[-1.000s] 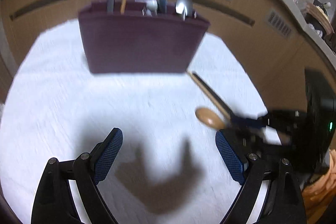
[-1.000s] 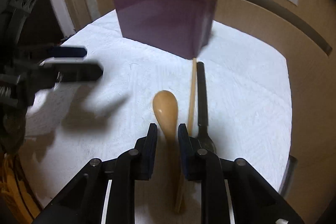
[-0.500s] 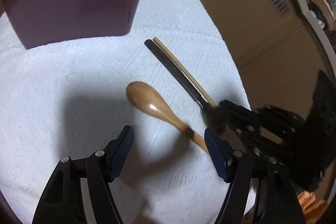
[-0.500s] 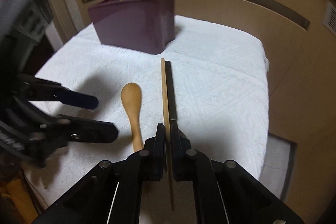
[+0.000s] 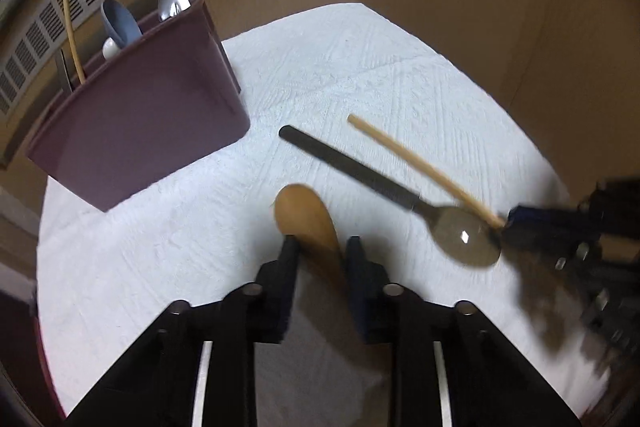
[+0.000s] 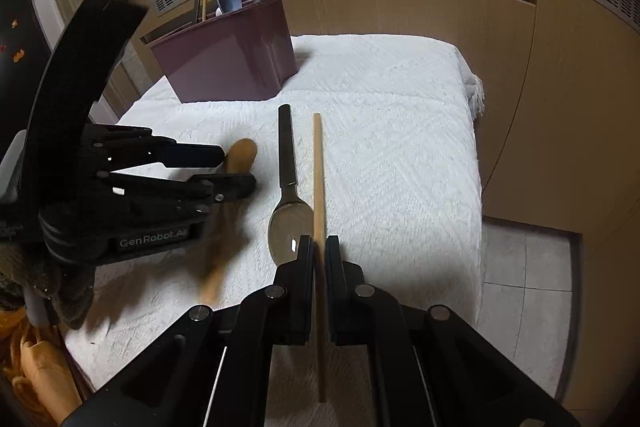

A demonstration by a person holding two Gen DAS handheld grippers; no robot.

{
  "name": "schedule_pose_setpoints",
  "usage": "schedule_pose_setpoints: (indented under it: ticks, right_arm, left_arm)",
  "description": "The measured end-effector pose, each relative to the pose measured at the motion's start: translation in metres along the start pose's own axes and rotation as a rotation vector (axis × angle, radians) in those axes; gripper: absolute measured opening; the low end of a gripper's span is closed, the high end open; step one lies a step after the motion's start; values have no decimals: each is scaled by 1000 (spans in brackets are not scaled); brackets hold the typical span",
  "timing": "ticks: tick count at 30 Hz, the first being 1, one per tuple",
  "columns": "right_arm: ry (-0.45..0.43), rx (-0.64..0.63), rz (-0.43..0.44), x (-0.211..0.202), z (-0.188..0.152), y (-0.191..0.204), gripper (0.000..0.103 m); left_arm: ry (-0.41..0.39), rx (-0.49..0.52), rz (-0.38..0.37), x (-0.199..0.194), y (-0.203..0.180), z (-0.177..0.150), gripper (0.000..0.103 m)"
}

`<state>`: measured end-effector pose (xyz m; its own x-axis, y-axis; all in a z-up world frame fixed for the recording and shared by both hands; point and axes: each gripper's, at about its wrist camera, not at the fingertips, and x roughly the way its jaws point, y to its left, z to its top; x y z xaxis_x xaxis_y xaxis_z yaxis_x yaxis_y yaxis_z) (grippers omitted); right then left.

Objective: Organize utensils
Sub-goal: 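Grasp the wooden spoon by its handle with the left gripper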

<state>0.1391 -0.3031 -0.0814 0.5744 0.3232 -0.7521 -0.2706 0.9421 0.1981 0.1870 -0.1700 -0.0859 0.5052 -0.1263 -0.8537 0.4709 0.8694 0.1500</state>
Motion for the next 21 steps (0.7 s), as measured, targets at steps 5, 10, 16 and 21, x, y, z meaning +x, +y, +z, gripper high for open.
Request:
schedule_pose_setpoints:
  ticks: [5, 10, 16, 21]
  right_arm:
    - [-16, -36, 30, -10, 1, 11, 6]
    - [-25, -70, -18, -9, 19, 16, 6]
    - [-12, -70, -67, -8, 35, 10, 7]
    - [14, -80, -96, -4, 36, 6, 10]
  left_arm:
    - [28, 5, -16, -8, 31, -19, 18]
    - [62, -75, -97, -2, 43, -10, 21]
    - [123, -137, -155, 14, 50, 15, 39]
    - [120, -112, -139, 20, 44, 29, 48]
